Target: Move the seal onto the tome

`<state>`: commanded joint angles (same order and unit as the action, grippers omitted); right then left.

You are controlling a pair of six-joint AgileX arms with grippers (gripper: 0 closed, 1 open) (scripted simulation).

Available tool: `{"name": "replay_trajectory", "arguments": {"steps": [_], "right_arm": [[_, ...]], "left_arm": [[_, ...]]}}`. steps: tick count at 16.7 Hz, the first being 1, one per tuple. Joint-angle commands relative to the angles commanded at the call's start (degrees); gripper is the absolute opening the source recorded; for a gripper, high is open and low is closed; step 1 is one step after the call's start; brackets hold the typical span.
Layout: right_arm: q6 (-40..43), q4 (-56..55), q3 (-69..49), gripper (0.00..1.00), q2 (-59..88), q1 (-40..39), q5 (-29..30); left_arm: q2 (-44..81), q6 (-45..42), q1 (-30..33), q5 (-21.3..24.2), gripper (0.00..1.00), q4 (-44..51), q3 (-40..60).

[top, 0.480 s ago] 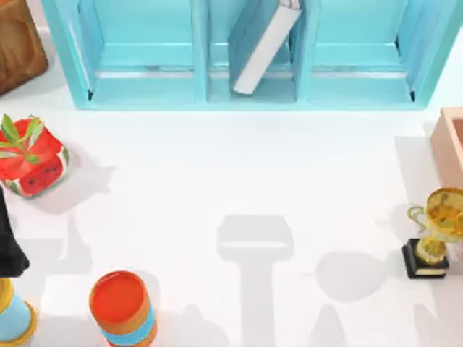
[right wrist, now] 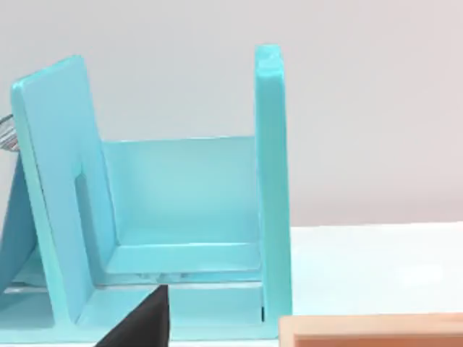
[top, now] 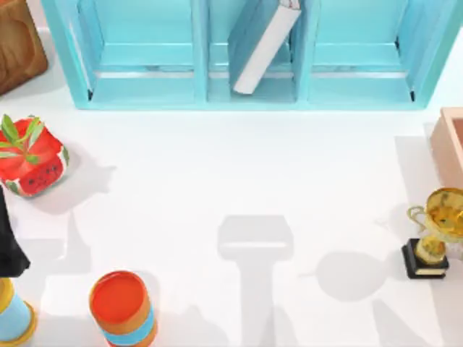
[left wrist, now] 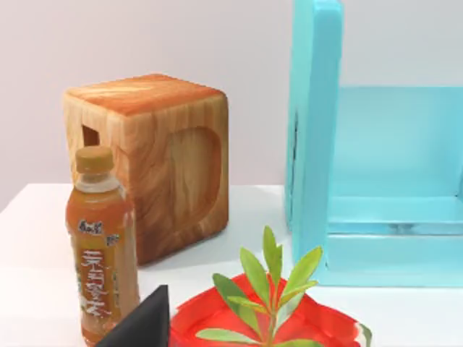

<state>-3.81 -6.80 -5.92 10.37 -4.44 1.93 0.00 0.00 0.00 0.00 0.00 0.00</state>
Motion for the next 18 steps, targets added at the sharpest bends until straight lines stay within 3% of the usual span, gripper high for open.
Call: {"name": "replay_trajectory", "arguments": {"steps": [18], "right_arm": [[-15.7,-30.4,-28.7,1.0,57.7,-18.8,12.4]], "left_arm": [[0.0,0.0,0.0,0.0,1.0,0.0,0.0]]}}
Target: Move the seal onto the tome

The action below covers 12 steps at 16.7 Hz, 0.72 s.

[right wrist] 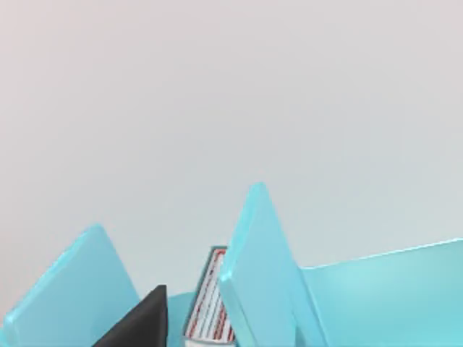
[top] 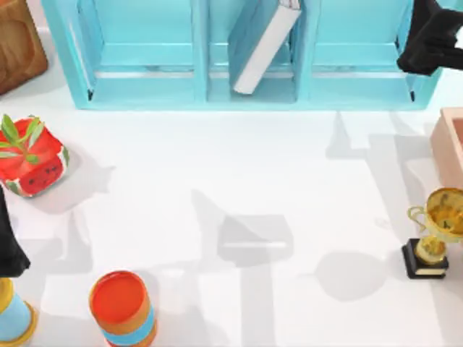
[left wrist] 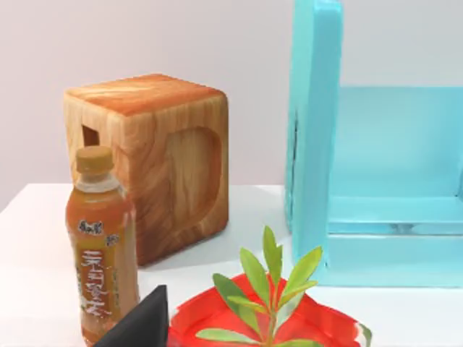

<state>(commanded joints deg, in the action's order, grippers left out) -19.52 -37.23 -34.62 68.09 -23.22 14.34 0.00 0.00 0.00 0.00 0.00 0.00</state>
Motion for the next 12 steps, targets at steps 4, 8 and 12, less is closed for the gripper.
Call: {"name": "replay_trajectory", "arguments": {"steps": [4,8,12], "right_arm": [[-2.5,-5.5,-5.5,1.0,11.4,-3.9,2.4],[-4.3,-10.7,-10.6,1.0,22.4,-6.5,6.0],[-5.5,-15.5,-15.4,1.0,32.8,-9.0,9.9]], "left_arm": [[0.0,0.0,0.0,0.0,1.0,0.0,0.0],[0.0,0.0,0.0,0.0,1.0,0.0,0.0],[0.0,0.0,0.0,0.0,1.0,0.0,0.0]]}}
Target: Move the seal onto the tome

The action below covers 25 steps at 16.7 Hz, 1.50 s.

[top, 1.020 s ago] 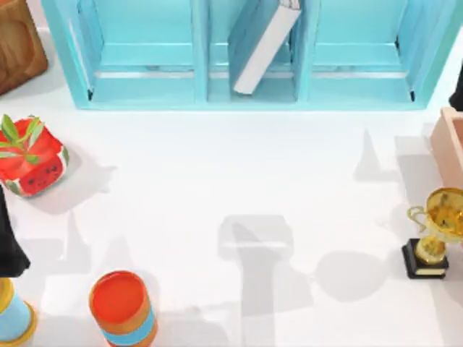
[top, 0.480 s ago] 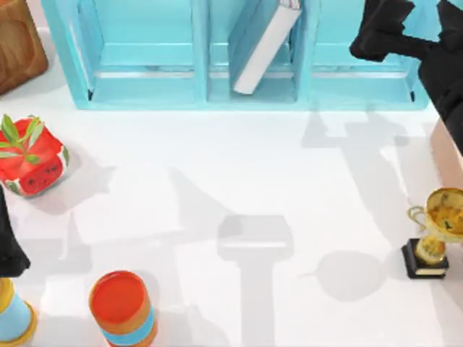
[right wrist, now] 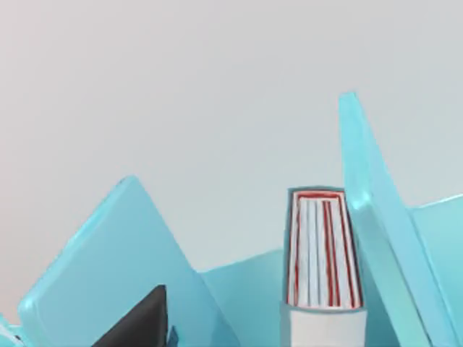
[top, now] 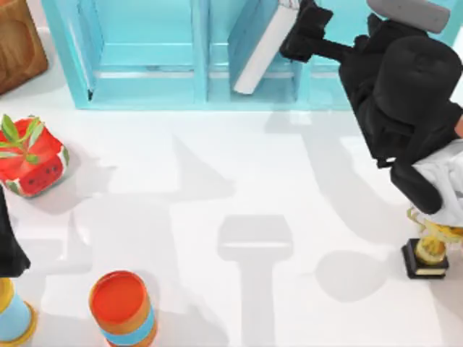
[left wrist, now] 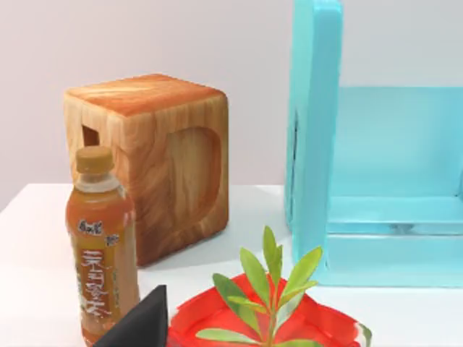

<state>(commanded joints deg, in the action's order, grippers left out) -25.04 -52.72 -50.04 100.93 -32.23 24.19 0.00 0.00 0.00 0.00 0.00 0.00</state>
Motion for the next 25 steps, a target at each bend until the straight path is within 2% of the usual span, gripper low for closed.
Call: {"name": "replay_trajectory", "arguments": {"steps": [16,25], "right_arm": [[0.0,-13.1,-17.9,1.0,35.1,-8.2,17.2],[0.1,-12.7,-19.0,1.0,36.1,-7.7,17.3]], "left_arm": [[0.0,0.0,0.0,0.0,1.0,0.0,0.0],[0.0,0.0,0.0,0.0,1.0,0.0,0.0]]}}
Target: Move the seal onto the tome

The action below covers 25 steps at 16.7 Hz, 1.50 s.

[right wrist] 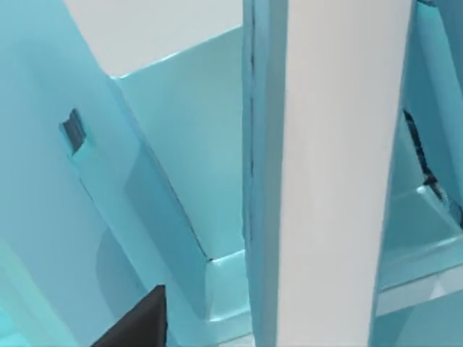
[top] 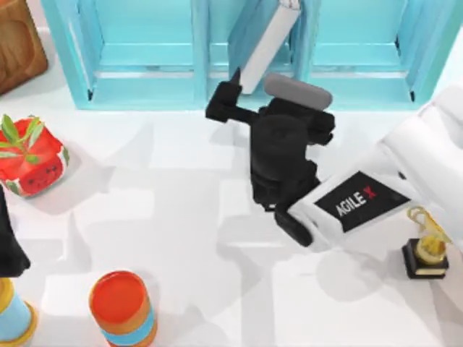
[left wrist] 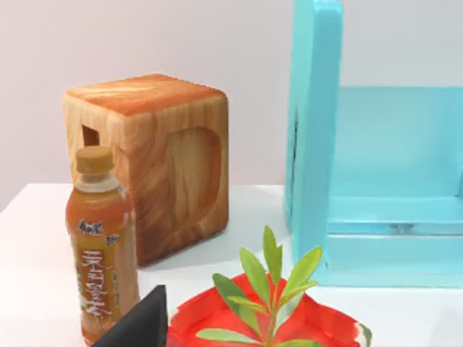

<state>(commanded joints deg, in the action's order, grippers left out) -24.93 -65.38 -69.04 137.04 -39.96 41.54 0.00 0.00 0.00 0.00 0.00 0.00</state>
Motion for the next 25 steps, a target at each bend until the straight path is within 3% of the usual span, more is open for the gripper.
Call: {"name": "replay_trajectory", "arguments": {"steps": [9,15,25], "right_arm": [[0.5,11.5,-23.1,1.0,10.6,6.1,-6.1],[0.6,13.1,-25.5,1.0,11.7,7.0,-7.0],[0.6,13.1,-25.5,0.25,11.7,7.0,-7.0]], "left_arm": [[0.0,0.0,0.0,0.0,1.0,0.0,0.0],[0.0,0.0,0.0,0.0,1.0,0.0,0.0],[0.0,0.0,0.0,0.0,1.0,0.0,0.0]]}}
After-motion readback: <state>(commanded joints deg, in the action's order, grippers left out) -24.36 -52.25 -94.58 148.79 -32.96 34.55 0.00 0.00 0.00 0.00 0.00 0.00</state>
